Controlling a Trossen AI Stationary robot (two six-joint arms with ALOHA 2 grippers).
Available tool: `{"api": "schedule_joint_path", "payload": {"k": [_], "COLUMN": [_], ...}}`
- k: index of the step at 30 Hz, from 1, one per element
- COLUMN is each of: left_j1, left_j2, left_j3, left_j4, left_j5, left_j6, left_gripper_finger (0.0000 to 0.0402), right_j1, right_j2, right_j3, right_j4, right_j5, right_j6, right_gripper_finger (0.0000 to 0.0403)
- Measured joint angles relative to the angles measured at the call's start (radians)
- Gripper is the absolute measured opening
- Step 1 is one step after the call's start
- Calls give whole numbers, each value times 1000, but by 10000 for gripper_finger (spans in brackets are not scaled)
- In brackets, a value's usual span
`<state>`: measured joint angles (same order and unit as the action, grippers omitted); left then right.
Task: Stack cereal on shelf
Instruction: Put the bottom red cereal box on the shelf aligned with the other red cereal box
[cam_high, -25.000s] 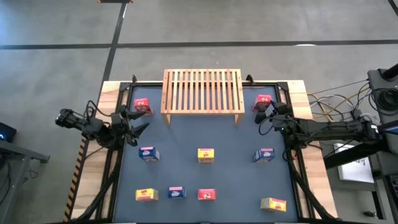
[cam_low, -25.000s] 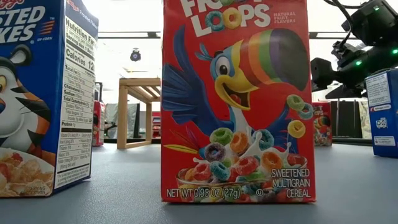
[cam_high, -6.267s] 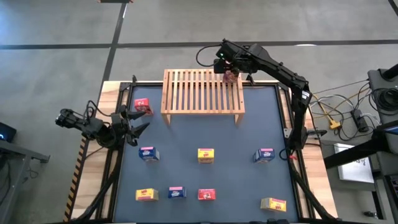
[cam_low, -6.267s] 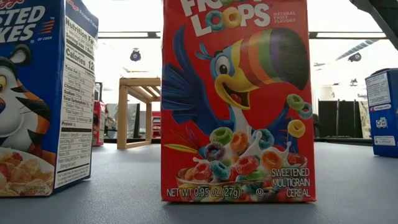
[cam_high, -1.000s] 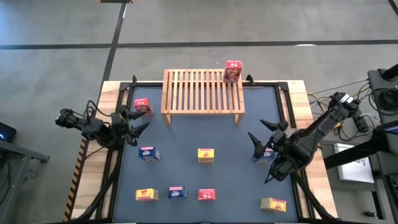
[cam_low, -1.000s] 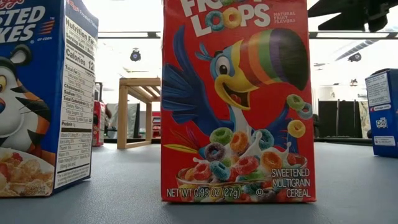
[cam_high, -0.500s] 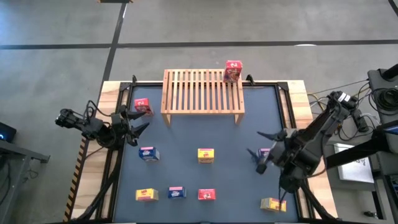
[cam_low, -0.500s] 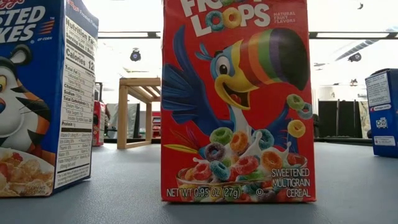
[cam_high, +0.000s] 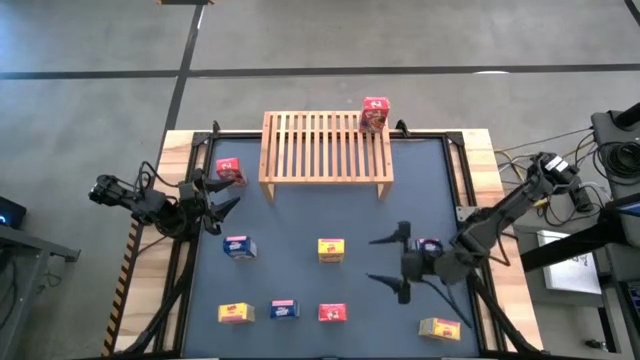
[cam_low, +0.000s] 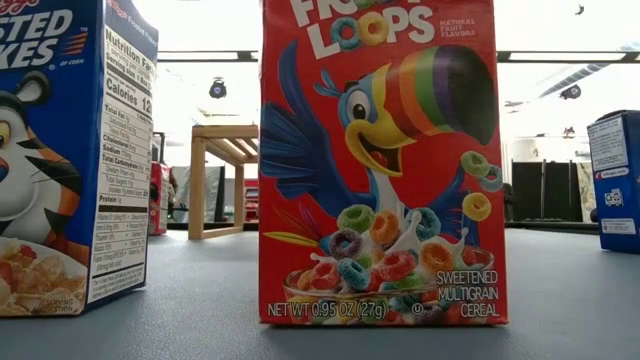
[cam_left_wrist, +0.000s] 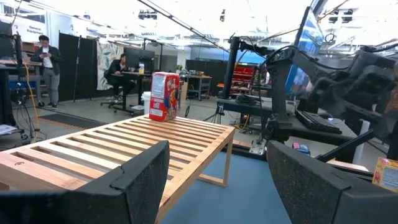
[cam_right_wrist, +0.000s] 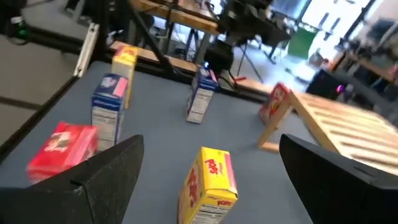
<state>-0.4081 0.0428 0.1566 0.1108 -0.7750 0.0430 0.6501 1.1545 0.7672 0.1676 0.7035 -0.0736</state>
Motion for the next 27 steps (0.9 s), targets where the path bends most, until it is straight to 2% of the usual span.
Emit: {"api": "schedule_joint_path", "payload": {"k": [5,7,10,16,18,21,27], "left_j1": [0,0,0,0,0,0,0], "left_j2": [0,0,0,0,0,0,0], "left_j3": [0,0,0,0,0,0,0], "left_j4": [-1,2,2,1,1,1,7], "left_j5": [0,0,0,0,0,0,0], "left_j6": [0,0,0,0,0,0,0], "left_gripper_finger": [254,254,254,254,254,254,254], "right_j1": [-118,-143,-163,-172,-171,-171,-171], "right_j2": [6,5,-5,-8,-7,-7,-7], "right_j3": [-58,-83,-100,-96,-92,-90,-88], "right_j4": [69,103,128,122,123,121,122], "right_j5": [-229,-246,-186,88,149,145,11], "right_j6": [46,50,46,-45,-67,-3,28], "right_gripper_finger": [364,364,364,364,364,364,364]}}
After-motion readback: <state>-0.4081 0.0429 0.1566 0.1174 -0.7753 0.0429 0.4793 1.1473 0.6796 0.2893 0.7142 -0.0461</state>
